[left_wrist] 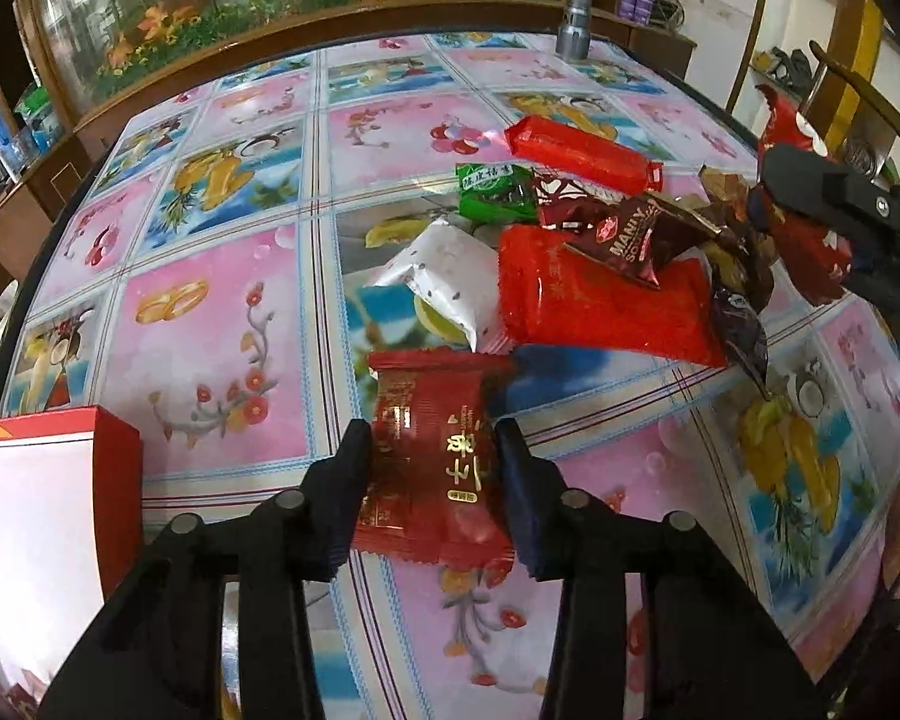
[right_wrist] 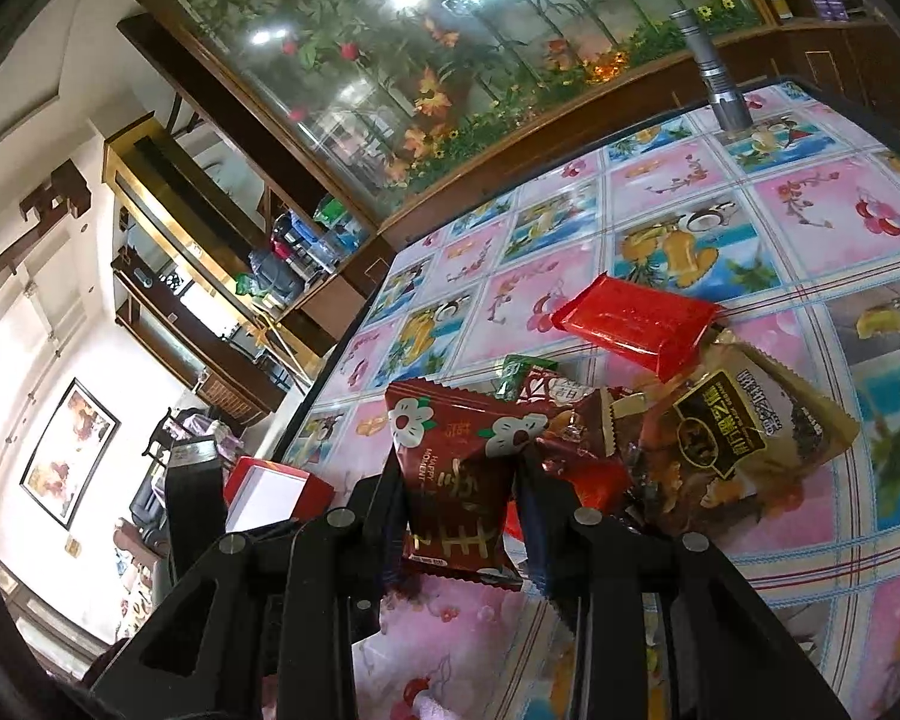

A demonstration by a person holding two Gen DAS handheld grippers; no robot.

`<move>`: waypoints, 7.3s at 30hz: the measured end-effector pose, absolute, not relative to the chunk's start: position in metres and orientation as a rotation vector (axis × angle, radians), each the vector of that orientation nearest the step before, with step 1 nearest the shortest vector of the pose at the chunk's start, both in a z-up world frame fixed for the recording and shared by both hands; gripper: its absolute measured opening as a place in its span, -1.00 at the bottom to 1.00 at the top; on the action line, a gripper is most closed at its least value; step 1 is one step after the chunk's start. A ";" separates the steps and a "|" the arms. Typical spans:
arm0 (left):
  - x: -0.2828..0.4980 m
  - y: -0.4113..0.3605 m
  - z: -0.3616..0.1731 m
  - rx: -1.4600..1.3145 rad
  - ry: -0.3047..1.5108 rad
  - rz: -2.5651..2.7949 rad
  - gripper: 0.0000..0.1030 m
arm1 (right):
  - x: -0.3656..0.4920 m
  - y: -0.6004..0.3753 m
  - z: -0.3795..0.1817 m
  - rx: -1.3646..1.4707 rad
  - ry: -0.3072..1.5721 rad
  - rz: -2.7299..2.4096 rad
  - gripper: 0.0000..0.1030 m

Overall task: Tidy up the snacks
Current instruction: 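Grasp a red flower-print packet with the right tool while the left tool grasps a red packet, then carry both red packets into the white box and open both tools, then return to the pile and grasp a brown wrapped candy with the right tool, then grasp the black snack packet with the left tool, then carry the black packet and brown candy into the white box and release both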

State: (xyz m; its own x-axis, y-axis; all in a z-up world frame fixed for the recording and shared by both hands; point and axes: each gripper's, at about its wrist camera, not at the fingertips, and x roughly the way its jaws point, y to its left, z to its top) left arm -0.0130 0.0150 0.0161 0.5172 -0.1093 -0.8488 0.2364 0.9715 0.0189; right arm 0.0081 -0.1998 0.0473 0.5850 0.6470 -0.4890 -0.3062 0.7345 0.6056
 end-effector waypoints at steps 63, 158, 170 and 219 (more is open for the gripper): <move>-0.161 0.138 0.100 -0.005 0.758 -0.041 0.36 | -0.003 -0.112 0.058 0.368 0.655 0.696 0.18; -0.179 0.036 0.023 0.112 0.934 -0.518 -0.53 | 0.009 -0.112 0.029 0.279 0.914 0.788 -0.50; -0.183 0.049 0.040 0.046 0.859 -0.474 -0.61 | 0.008 -0.120 0.031 0.316 0.881 0.805 -0.50; -0.191 0.245 0.079 -0.059 0.722 0.232 0.53 | -0.071 0.074 0.083 0.148 0.760 0.969 0.07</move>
State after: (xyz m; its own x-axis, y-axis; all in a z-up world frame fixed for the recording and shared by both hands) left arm -0.1911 0.2452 0.0789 0.7263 0.1903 -0.6605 -0.2309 0.9726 0.0264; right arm -0.0714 0.0740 0.0829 0.3342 0.7882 -0.5168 -0.6895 0.5783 0.4361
